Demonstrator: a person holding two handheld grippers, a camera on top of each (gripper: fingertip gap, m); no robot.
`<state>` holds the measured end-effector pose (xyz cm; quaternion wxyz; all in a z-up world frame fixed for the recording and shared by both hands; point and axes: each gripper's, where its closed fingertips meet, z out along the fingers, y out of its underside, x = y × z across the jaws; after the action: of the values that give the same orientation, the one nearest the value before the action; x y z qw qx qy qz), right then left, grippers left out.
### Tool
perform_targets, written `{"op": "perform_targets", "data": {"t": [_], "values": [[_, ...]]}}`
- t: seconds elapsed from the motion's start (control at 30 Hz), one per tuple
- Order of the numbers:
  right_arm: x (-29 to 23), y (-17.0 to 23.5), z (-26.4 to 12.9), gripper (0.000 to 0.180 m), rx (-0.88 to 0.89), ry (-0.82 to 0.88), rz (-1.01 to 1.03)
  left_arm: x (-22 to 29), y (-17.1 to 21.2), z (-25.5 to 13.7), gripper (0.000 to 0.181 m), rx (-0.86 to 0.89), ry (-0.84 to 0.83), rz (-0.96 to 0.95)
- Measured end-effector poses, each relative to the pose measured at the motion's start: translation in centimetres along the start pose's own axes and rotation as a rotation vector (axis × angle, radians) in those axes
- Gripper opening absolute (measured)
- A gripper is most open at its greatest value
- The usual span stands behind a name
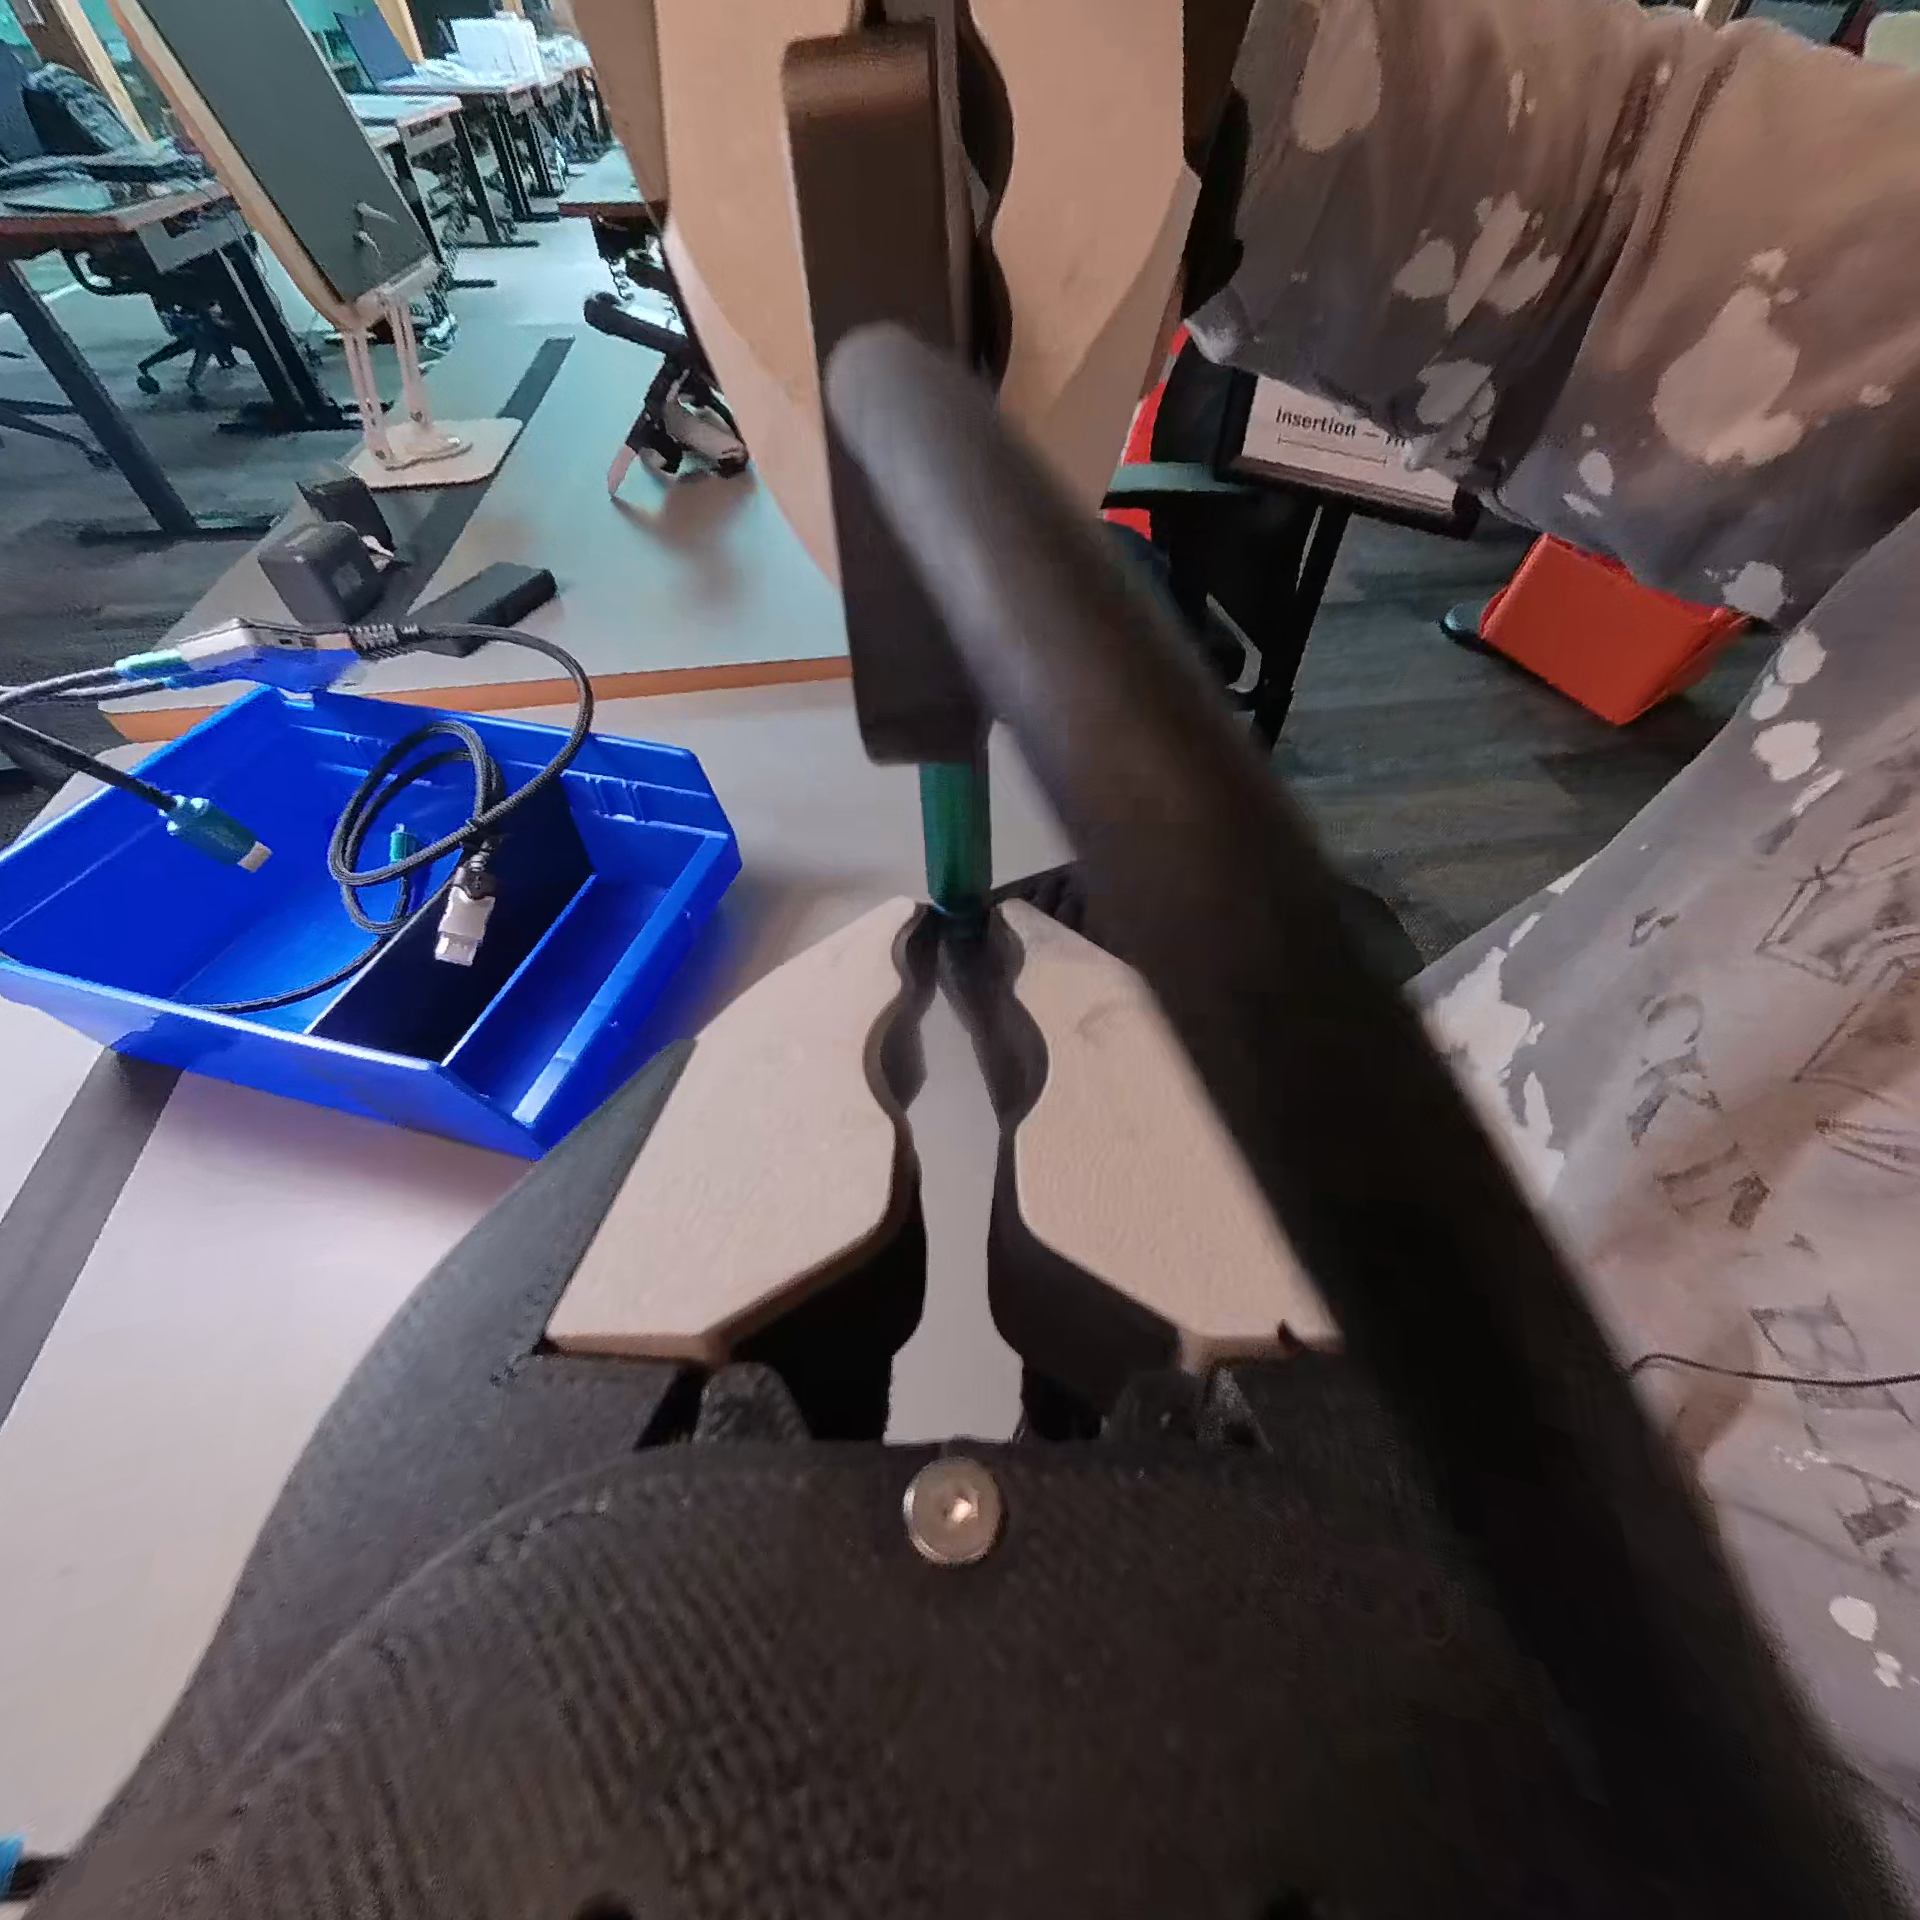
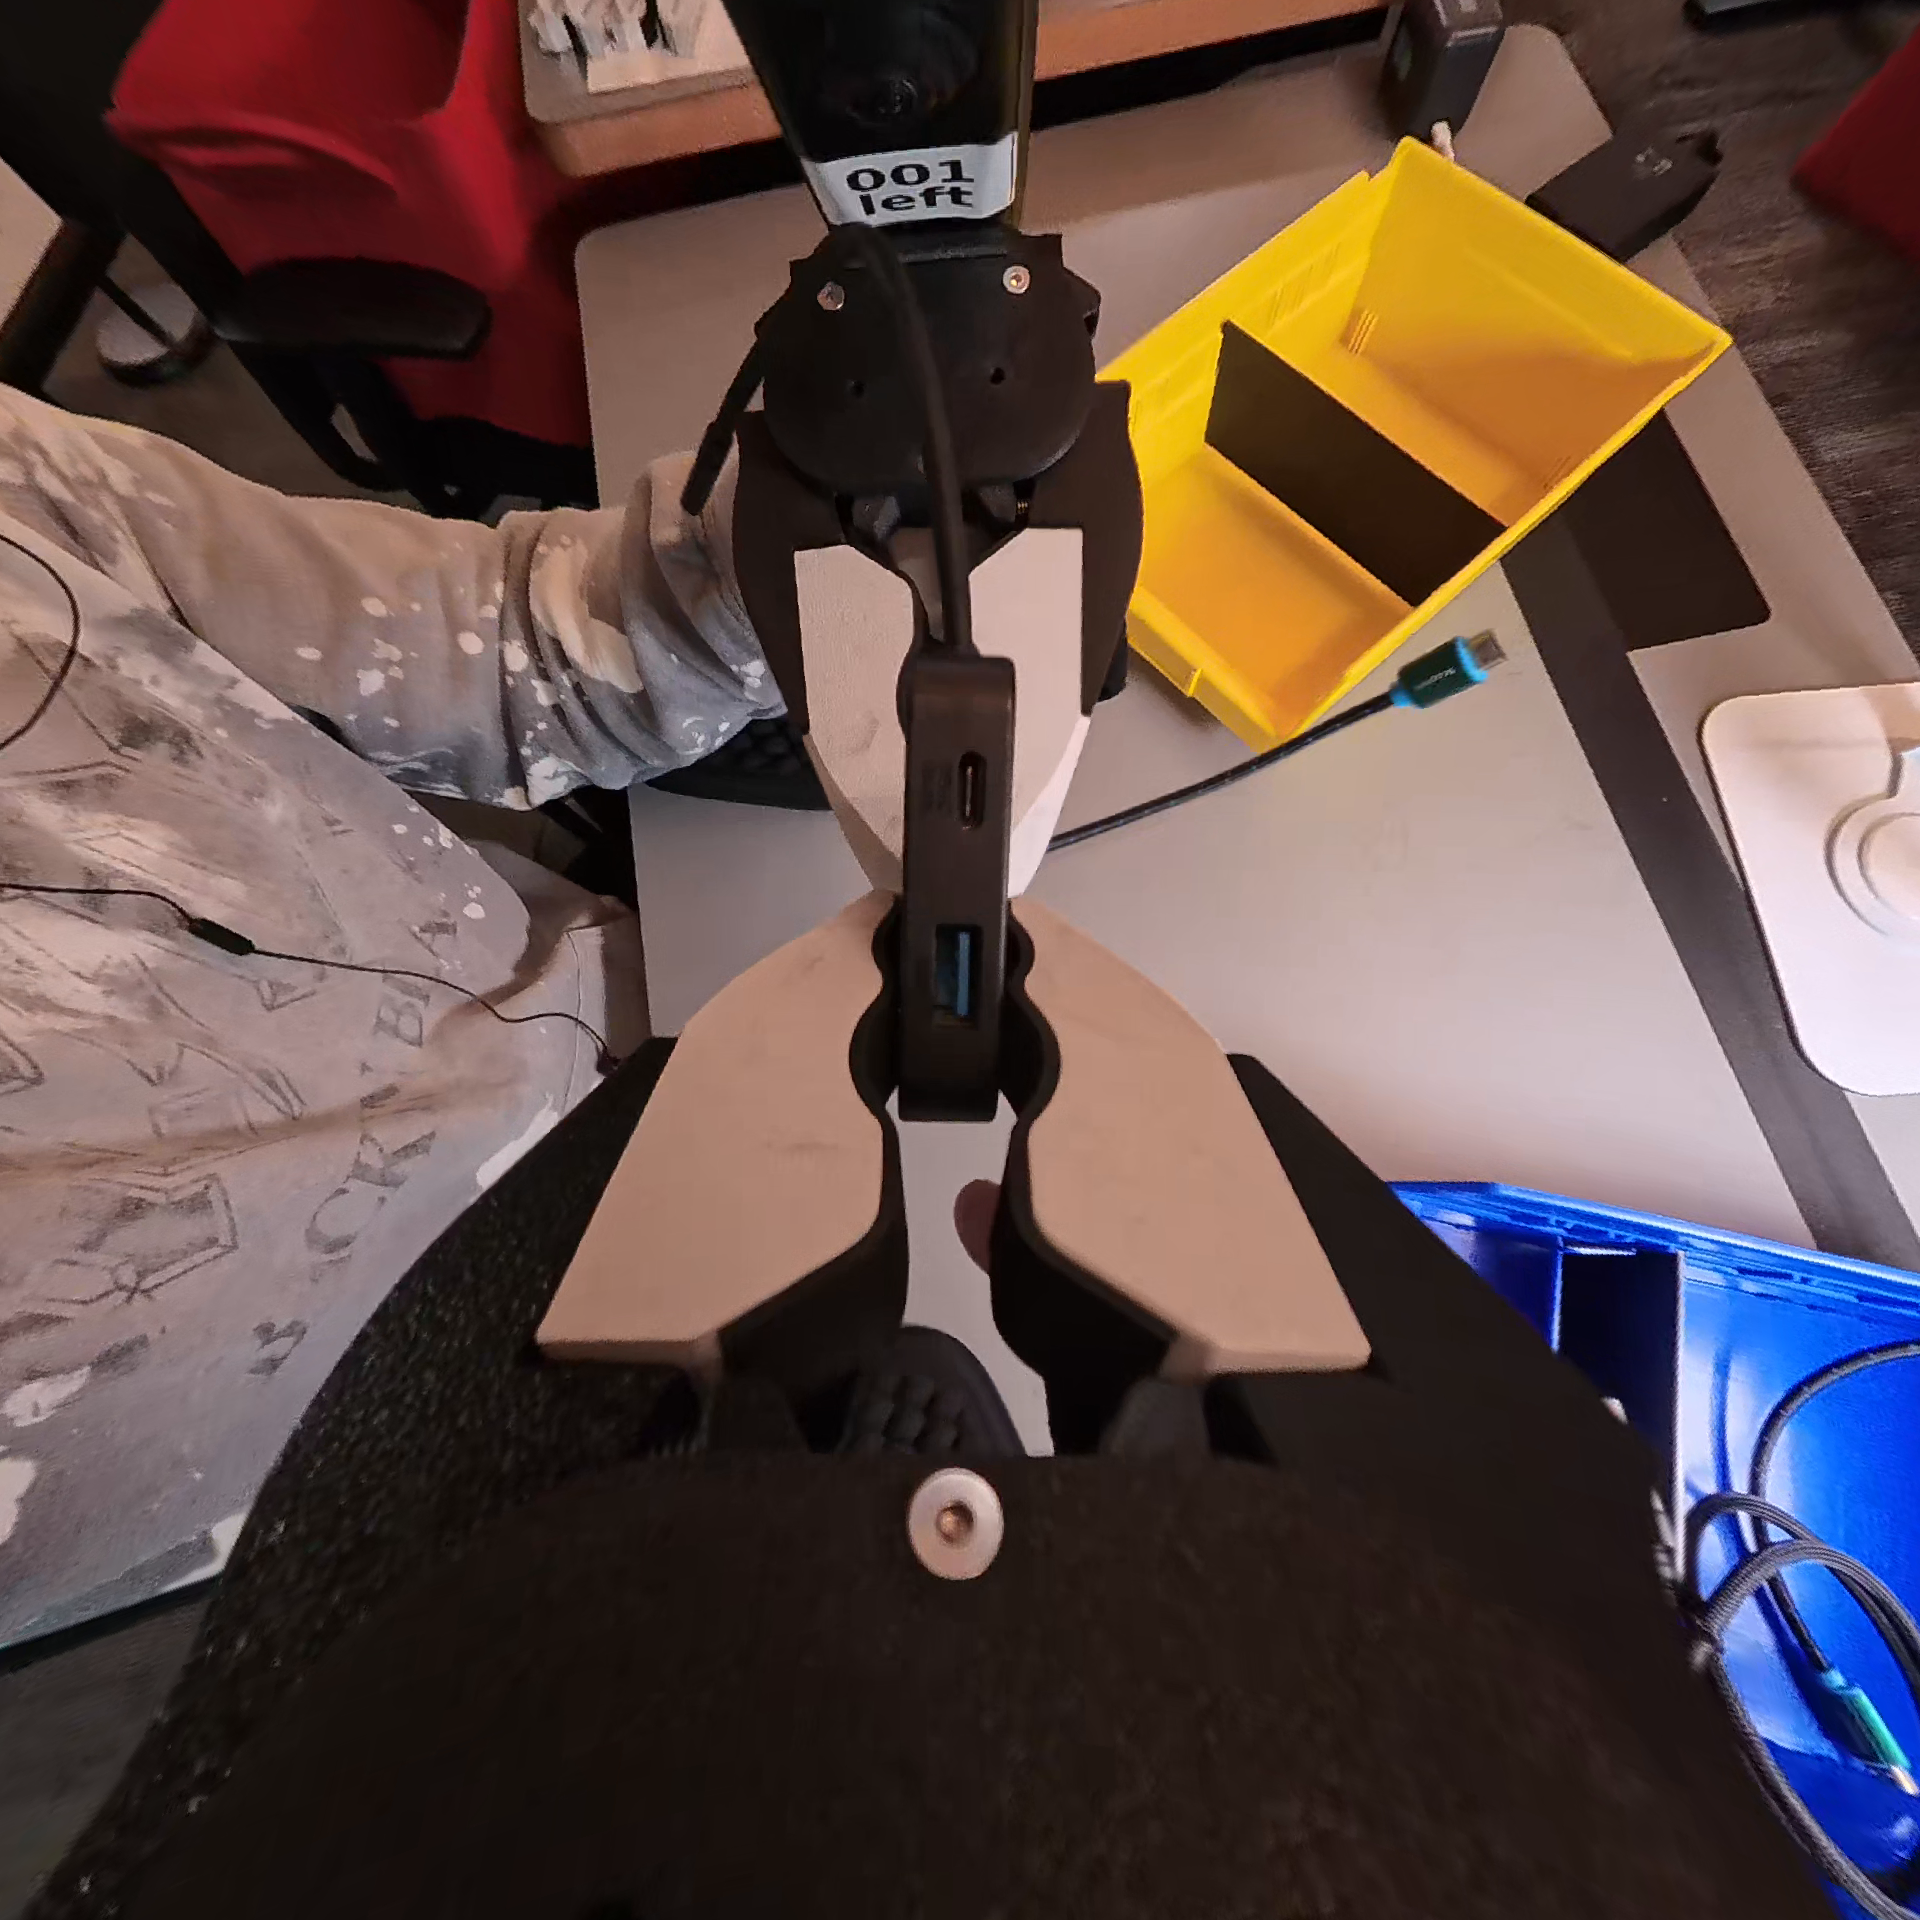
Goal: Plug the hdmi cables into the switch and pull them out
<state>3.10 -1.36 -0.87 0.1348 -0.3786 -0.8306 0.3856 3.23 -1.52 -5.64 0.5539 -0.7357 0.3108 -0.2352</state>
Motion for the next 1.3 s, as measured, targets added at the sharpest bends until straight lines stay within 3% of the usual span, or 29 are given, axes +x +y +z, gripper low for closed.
{"op": "perform_targets", "data": {"t": [0.23,0.43,0.6,0.7,0.73,0.8,0.83,0.93,1.07,1.17,1.3], "values": [[0.3,0.4,0.5,0.014,-0.031,-0.020,0.043,0.1,0.1,0.1,0.006,-0.019,-0.002,0.011],[1.6,-1.2,0.2,0.017,-0.028,0.145,-0.138,-1.7,0.0,-0.7,0.007,0.018,-0.075,0.007],[0.4,-3.2,-1.3,0.013,0.033,0.131,-0.227,-1.9,-1.2,-1.8,0.011,0.082,-0.124,0.029],[0.0,-4.2,-4.0,0.013,0.070,0.146,-0.241,-4.3,-1.8,-4.9,0.024,0.151,-0.281,0.013],[0.0,-4.4,-5.0,0.014,0.079,0.142,-0.232,-5.8,-1.8,-6.4,0.018,0.175,-0.368,-0.025],[0.2,-4.3,-6.0,0.014,0.043,0.155,-0.225,-9.8,0.4,-8.6,0.011,0.036,-0.663,-0.004],[0.3,-4.2,-6.4,0.014,0.027,0.152,-0.220,-11.4,2.0,-9.3,0.019,-0.073,-0.794,0.044],[-0.3,-4.9,-7.1,0.013,0.047,0.102,-0.180,-15.2,6.2,-11.5,0.024,-0.275,-1.030,-0.023],[0.6,-4.5,-8.0,0.013,-0.015,0.201,-0.252,-17.1,8.1,-11.1,0.024,-0.190,-0.977,-0.101],[3.4,-4.9,-11.3,0.014,-0.016,0.346,-0.262,-16.6,7.0,-11.5,0.025,-0.002,-0.855,-0.209],[8.1,-4.9,-15.2,0.014,-0.045,0.488,-0.268,-15.9,5.7,-13.0,0.027,0.120,-0.807,-0.252]]}}
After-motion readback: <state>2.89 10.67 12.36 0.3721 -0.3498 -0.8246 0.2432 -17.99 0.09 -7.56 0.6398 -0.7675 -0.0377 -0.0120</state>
